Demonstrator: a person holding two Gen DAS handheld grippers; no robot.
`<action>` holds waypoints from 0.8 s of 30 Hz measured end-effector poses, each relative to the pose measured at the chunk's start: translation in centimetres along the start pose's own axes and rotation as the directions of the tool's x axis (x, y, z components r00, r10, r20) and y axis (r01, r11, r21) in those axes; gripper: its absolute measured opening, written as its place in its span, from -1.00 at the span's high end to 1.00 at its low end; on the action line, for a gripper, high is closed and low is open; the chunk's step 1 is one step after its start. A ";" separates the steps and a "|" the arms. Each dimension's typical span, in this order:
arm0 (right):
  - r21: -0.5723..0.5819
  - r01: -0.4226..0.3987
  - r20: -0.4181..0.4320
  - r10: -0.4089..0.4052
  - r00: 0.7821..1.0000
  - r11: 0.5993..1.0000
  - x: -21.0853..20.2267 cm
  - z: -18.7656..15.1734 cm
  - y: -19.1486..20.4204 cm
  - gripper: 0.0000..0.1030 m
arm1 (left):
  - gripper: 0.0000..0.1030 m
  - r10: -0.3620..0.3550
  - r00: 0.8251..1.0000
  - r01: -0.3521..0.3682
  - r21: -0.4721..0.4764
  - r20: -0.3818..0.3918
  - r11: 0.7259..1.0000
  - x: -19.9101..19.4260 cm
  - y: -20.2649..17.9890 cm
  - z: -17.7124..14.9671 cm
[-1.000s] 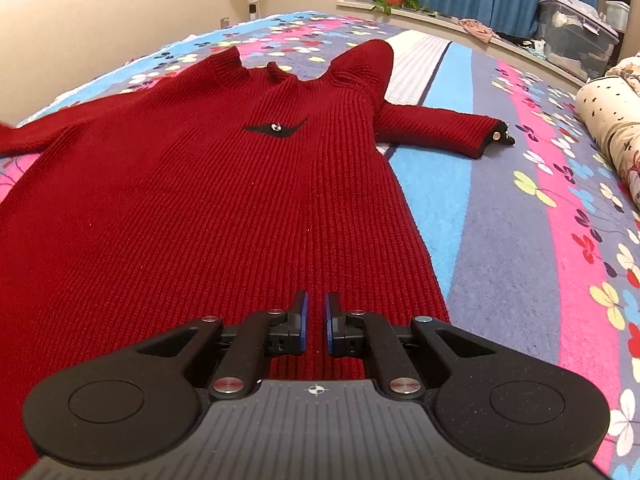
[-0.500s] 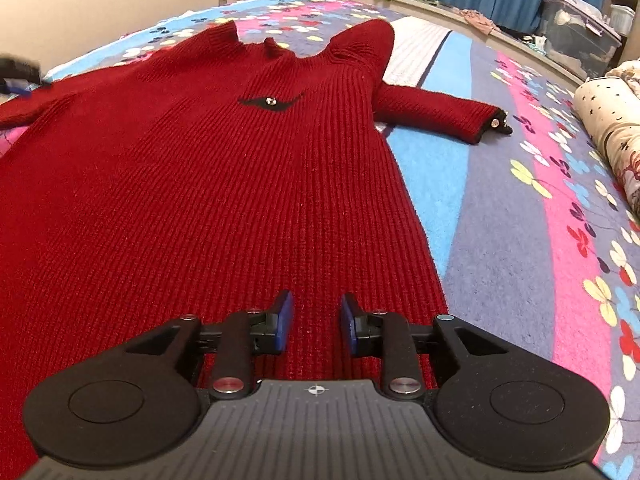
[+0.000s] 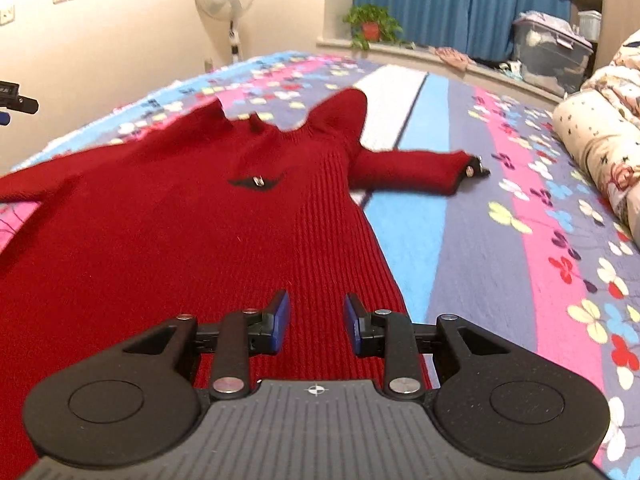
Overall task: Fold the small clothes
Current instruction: 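Move the right tool to the cuff of the other sleeve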
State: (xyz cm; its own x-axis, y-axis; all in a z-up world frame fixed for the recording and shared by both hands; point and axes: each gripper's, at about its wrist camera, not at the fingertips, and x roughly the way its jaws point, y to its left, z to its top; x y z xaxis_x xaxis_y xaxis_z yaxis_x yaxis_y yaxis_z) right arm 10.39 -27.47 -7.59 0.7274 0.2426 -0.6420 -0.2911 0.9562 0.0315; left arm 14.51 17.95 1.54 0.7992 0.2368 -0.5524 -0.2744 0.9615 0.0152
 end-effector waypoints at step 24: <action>0.199 -0.087 0.091 0.070 0.993 0.976 0.7 3.1 -4.0 0.77 | -0.63 0.011 0.996 -0.004 0.074 -0.092 0.997 3.8 -3.8 -4.4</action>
State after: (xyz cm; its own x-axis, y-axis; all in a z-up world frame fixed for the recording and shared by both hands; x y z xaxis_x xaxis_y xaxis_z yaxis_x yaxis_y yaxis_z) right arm 13.93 -30.64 -5.78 0.7588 0.3230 -0.5656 -0.2241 0.9448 0.2389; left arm 16.23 14.63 -4.24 0.7439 0.2333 -0.6262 -0.2369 0.9683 0.0793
